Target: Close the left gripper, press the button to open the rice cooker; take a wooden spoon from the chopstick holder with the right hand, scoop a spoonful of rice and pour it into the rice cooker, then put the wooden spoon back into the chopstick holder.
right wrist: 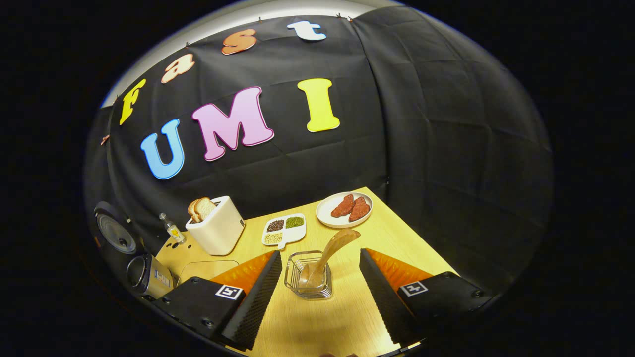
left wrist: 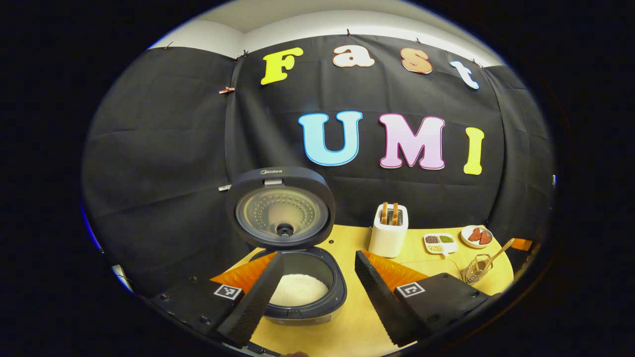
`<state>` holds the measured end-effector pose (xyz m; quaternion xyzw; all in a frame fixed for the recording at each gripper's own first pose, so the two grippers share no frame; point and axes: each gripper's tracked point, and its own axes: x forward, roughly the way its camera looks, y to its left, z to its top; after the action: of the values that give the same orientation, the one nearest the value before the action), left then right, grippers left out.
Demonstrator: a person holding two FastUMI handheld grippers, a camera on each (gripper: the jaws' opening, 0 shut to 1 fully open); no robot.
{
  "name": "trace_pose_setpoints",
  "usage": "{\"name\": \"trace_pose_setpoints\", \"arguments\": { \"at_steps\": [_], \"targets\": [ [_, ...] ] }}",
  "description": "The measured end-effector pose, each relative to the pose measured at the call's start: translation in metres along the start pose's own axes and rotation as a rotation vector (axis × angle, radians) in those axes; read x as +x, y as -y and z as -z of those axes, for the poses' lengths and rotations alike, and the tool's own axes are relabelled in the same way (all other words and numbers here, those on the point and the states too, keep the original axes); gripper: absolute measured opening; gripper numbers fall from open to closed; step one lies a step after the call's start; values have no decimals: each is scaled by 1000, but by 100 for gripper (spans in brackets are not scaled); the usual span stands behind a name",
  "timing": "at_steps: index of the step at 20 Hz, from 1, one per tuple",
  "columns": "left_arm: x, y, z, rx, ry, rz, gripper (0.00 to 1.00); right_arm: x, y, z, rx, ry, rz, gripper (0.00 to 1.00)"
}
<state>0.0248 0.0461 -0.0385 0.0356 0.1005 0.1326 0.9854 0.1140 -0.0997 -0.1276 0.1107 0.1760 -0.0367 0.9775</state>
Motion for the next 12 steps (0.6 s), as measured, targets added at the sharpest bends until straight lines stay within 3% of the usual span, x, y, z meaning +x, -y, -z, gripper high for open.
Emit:
{"name": "trace_pose_setpoints", "arguments": {
  "at_steps": [6,12],
  "targets": [
    [-30,5,37,-42,-87,-89,97,58,18,9,114,-46,36,99],
    [-47,11,63,-144,-143,-127,98,100,21,29,129,-99,43,99]
  ]
}}
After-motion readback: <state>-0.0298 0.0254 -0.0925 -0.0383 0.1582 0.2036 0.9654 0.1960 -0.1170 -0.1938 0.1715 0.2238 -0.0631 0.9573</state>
